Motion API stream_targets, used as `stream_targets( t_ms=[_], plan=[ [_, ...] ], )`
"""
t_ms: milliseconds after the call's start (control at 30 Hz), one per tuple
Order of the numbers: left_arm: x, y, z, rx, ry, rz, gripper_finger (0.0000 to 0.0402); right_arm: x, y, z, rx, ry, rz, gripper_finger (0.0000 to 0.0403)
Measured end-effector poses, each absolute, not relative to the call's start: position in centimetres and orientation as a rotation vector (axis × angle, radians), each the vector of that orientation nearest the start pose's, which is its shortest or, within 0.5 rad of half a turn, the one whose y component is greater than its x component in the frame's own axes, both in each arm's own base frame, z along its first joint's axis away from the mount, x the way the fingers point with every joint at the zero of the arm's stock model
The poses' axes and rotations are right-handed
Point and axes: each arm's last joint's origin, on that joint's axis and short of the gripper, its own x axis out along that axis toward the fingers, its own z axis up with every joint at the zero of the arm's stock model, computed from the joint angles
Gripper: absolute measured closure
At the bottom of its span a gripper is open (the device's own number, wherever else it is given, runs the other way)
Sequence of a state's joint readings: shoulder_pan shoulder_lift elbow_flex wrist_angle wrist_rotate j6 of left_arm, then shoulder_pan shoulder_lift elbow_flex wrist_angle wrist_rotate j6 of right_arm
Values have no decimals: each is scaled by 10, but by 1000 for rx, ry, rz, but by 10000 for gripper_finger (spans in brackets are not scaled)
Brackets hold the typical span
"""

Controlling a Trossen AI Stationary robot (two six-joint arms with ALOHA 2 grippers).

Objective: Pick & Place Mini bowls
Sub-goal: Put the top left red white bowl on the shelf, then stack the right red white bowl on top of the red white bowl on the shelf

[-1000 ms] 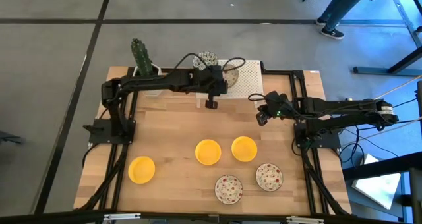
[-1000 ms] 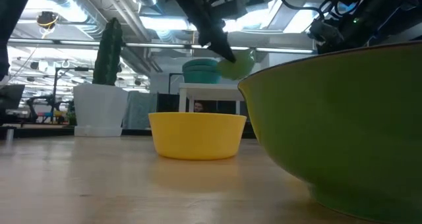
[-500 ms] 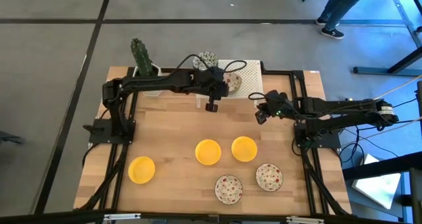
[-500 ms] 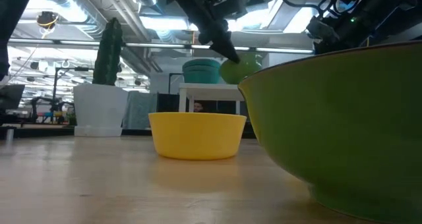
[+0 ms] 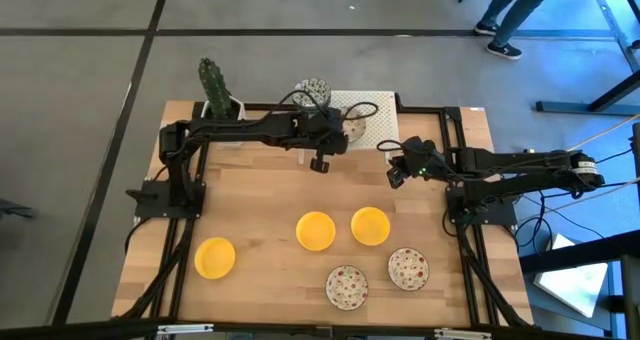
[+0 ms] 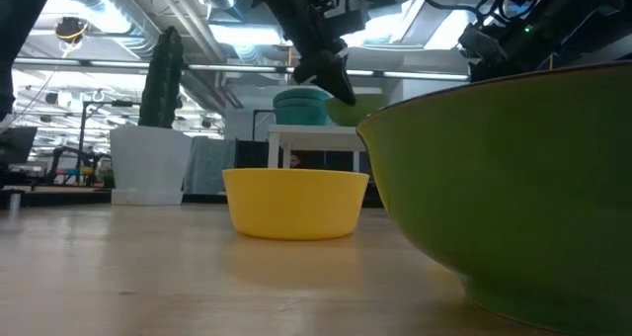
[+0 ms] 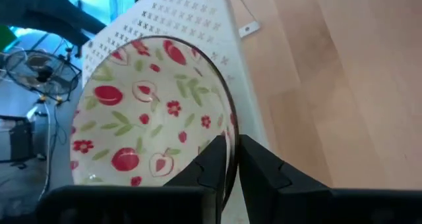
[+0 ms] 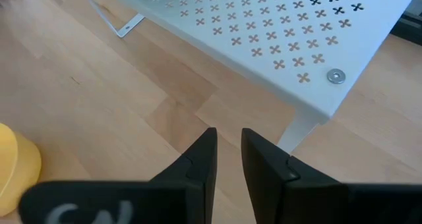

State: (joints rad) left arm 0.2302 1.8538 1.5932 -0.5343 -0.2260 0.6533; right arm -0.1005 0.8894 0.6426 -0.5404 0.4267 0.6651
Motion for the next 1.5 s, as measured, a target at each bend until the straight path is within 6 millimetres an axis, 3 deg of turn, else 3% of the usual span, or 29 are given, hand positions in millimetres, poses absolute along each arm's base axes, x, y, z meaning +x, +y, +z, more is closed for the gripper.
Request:
stream_targets(
  t_ms=[367,467,567,667,733,867,1033,1167,1300,1500],
  plan=[
    [404,96,296,677,906,325,248,172,-29,242,445,590,-694,331],
    [397,81,317,767,923,394,225,174,-27,242,394,618,-607,331],
    [382,60,351,786,822,375,212,175,-24,253,399,660,-470,331],
    [360,50,379,625,671,297,208,170,-17,270,450,746,-399,331],
    [344,51,386,518,607,232,210,164,-10,276,463,854,-437,331],
    [316,52,369,419,581,220,222,162,10,277,509,1030,-462,331],
    [289,44,330,380,515,283,235,174,51,266,587,1158,-296,331],
    [275,32,312,352,424,302,240,177,82,251,603,1330,-207,320],
    [264,22,310,361,334,354,240,181,106,231,571,1450,-226,265],
    [254,13,319,362,279,441,240,193,130,201,529,1586,-215,134]
  ],
)
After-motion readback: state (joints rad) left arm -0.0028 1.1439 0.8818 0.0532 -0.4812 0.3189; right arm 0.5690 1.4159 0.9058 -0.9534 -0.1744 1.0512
